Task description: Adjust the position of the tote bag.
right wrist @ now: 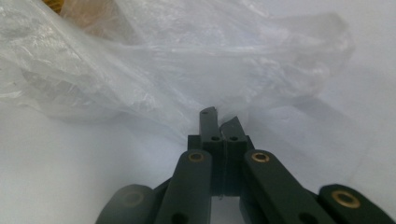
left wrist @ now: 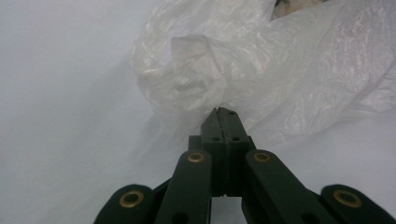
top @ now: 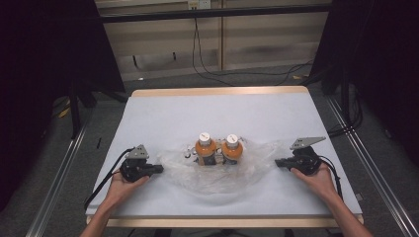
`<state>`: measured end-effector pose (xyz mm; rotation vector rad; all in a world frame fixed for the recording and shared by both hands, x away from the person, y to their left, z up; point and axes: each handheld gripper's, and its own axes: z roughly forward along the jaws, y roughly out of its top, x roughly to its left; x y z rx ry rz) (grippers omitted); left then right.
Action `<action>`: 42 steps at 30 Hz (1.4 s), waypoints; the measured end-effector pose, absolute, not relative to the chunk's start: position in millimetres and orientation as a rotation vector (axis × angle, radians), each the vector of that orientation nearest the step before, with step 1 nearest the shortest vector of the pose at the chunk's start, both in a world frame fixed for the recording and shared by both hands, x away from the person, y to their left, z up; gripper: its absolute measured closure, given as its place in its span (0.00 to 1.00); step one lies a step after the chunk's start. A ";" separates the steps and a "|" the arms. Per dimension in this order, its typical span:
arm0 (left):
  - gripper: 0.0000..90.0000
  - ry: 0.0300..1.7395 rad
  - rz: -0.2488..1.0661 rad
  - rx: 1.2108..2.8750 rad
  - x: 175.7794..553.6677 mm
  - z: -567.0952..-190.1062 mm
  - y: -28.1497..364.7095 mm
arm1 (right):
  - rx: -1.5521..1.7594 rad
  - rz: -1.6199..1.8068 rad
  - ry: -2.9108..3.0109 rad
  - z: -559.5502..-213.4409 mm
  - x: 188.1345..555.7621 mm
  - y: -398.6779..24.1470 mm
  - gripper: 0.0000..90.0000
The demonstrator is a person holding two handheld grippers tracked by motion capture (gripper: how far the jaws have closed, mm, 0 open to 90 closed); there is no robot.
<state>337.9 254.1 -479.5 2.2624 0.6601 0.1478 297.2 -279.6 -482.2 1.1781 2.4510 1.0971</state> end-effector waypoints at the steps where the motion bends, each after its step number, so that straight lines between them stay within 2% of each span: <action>1: 1.00 0.655 0.124 2.244 336.9 -480.0 253.3 | 1.159 1.104 2.459 -482.1 297.1 -280.4 1.00; 3: 0.96 0.654 0.131 2.236 335.9 -479.1 253.1 | 1.152 1.147 2.440 -480.6 295.6 -282.4 0.99; 4: 0.91 0.654 0.132 2.231 335.9 -478.8 253.2 | 1.153 1.166 2.427 -479.1 294.8 -283.6 0.93; 7: 0.83 0.667 0.140 2.203 334.9 -476.3 255.1 | 1.146 1.233 2.384 -473.9 292.3 -287.4 0.87; 10: 0.71 0.665 0.140 2.159 332.5 -471.7 257.3 | 1.154 1.287 2.344 -469.0 289.4 -290.3 0.74; 12: 0.59 0.679 0.145 2.126 331.0 -468.1 259.9 | 1.148 1.311 2.318 -464.1 286.9 -292.1 0.67; 18: 0.41 0.690 0.161 2.052 327.0 -460.1 266.7 | 1.190 1.374 2.225 -452.5 282.5 -304.0 0.47; 20: 0.34 0.707 0.180 2.017 326.5 -455.3 271.5 | 1.181 1.383 2.211 -450.1 281.3 -306.9 0.44; 23: 0.29 0.717 0.207 1.992 324.4 -450.9 275.2 | 1.176 1.400 2.189 -445.1 278.7 -306.1 0.42; 25: 0.30 0.719 0.232 1.982 322.6 -447.1 277.3 | 1.153 1.418 2.179 -440.9 277.1 -303.6 0.42; 28: 0.38 0.697 0.265 1.957 320.3 -438.6 277.1 | 1.128 1.429 2.165 -433.9 275.0 -298.3 0.45; 32: 0.56 0.648 0.273 1.959 314.7 -426.9 268.2 | 1.069 1.454 2.174 -424.9 272.5 -289.1 0.57; 38: 0.71 0.573 0.249 1.985 316.8 -413.5 244.5 | 0.996 1.485 2.224 -413.4 275.7 -274.4 0.71; 42: 0.79 0.511 0.238 2.032 323.3 -408.6 220.6 | 0.937 1.503 2.298 -409.3 283.5 -258.7 0.77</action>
